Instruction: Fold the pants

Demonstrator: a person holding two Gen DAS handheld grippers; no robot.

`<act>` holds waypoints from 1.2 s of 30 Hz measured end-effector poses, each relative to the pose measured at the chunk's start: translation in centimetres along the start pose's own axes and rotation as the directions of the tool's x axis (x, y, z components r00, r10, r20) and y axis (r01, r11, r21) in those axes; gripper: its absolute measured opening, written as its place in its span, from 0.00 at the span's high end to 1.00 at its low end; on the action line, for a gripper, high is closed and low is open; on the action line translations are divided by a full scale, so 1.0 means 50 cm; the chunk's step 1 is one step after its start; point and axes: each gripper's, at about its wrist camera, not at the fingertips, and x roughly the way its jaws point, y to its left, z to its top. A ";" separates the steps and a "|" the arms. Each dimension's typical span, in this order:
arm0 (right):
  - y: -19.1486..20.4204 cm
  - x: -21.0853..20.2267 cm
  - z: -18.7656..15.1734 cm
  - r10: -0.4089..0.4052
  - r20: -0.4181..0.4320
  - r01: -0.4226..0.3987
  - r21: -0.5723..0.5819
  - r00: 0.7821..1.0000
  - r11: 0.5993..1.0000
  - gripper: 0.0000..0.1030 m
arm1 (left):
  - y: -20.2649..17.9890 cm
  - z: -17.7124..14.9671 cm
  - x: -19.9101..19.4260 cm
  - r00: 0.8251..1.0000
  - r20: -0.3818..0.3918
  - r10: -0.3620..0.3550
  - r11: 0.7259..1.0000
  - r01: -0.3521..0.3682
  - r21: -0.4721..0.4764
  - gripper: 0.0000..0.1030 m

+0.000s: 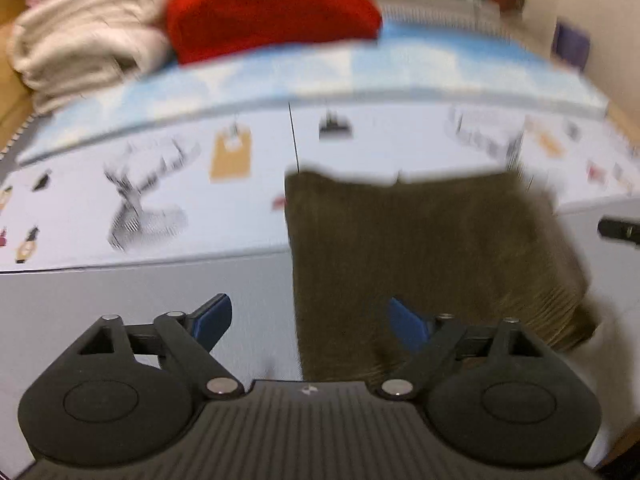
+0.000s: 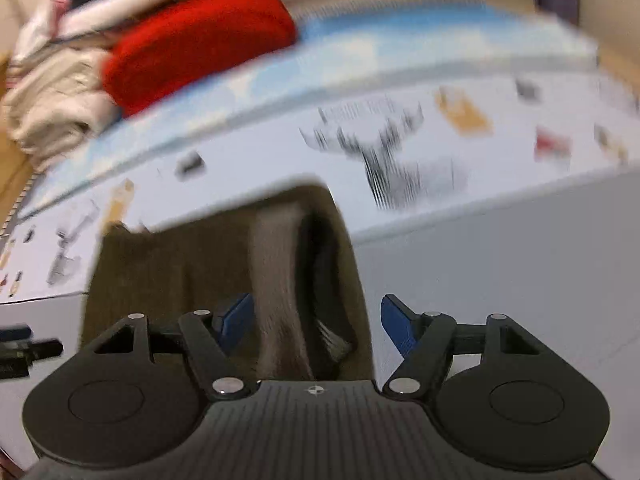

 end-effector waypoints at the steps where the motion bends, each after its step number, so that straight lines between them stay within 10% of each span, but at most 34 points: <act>1: 0.012 -0.031 0.000 0.003 0.047 -0.002 -0.030 0.999 1.000 0.22 | -0.008 0.002 -0.022 1.000 0.030 0.001 1.000 0.000 -0.022 0.11; 6: 0.064 -0.168 -0.049 -0.008 0.206 0.034 -0.124 0.979 0.992 0.08 | -0.061 -0.050 -0.182 0.976 0.216 0.036 0.998 -0.026 -0.049 0.10; 12: 0.090 -0.293 -0.136 0.001 0.332 0.040 -0.117 0.943 0.992 0.01 | -0.145 -0.146 -0.255 0.967 0.255 0.025 0.996 -0.003 -0.087 0.01; 24: 0.095 -0.259 -0.221 -0.050 0.173 0.067 -0.089 0.984 0.994 0.01 | -0.179 -0.222 -0.147 0.999 0.018 0.047 0.993 -0.045 -0.109 0.01; 36: 0.105 -0.217 -0.237 -0.054 0.104 0.074 -0.198 0.993 0.977 0.01 | -0.193 -0.211 -0.106 0.998 0.035 0.043 0.996 -0.040 -0.084 0.01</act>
